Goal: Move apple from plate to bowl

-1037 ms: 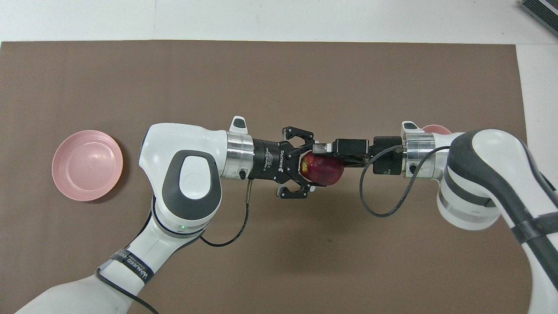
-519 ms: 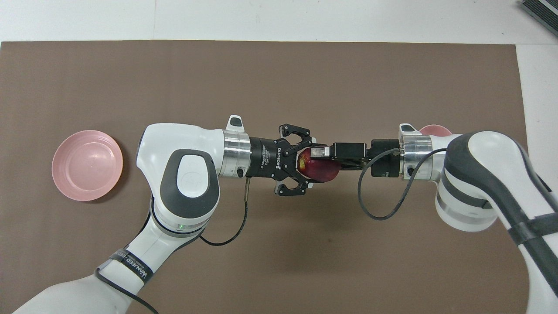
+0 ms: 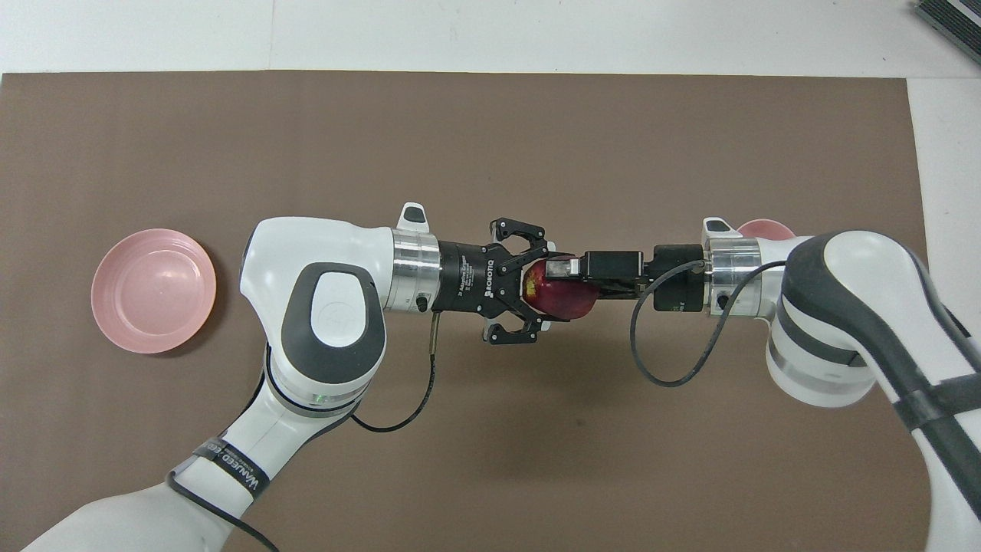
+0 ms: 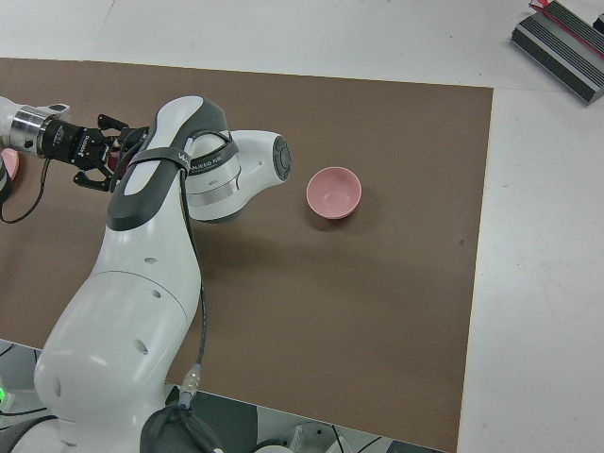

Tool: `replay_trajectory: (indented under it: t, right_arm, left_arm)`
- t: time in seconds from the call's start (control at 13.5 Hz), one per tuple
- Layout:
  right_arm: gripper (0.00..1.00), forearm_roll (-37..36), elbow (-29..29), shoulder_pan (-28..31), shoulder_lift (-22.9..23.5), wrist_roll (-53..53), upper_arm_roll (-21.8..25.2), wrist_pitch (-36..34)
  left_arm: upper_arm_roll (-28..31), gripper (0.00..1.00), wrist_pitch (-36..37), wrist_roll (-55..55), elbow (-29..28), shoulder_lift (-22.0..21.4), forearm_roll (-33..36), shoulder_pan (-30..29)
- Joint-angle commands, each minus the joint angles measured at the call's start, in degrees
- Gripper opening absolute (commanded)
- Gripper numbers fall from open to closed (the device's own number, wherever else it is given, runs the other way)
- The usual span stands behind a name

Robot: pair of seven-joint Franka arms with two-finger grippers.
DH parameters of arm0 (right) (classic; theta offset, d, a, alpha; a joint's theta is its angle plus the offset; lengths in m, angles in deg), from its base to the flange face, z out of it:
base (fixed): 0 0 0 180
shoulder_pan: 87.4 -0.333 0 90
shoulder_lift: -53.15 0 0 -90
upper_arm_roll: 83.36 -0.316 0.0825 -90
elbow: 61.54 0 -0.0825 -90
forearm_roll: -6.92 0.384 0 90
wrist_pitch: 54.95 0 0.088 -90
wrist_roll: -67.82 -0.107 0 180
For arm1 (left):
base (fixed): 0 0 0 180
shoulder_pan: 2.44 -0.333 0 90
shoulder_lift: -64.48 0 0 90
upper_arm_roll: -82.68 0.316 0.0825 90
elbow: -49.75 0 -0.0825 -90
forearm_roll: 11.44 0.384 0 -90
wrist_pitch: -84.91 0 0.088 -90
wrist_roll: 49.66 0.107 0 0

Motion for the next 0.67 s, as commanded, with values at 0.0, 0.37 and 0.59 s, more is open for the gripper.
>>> replay_trajectory:
  t: [0.0,0.37,0.59]
  right_arm:
    - [0.00,-1.5,-1.0,0.1,-1.2,-2.7,-0.2,-0.2]
    - [0.00,-1.6,-0.9,0.1,-1.2,-2.7,-0.2,0.1]
    - [0.00,-3.0,-0.9,0.1,-1.1,-2.6,-0.3,0.3]
  left_arm:
    - [0.2,0.00,-1.0,-0.1,-0.5,-0.7,-1.2,0.4]
    - [0.2,0.00,-1.1,-0.1,-0.5,-0.7,-1.2,0.4]
    - [0.2,0.00,-1.1,-0.1,-0.5,-0.7,-1.2,0.4]
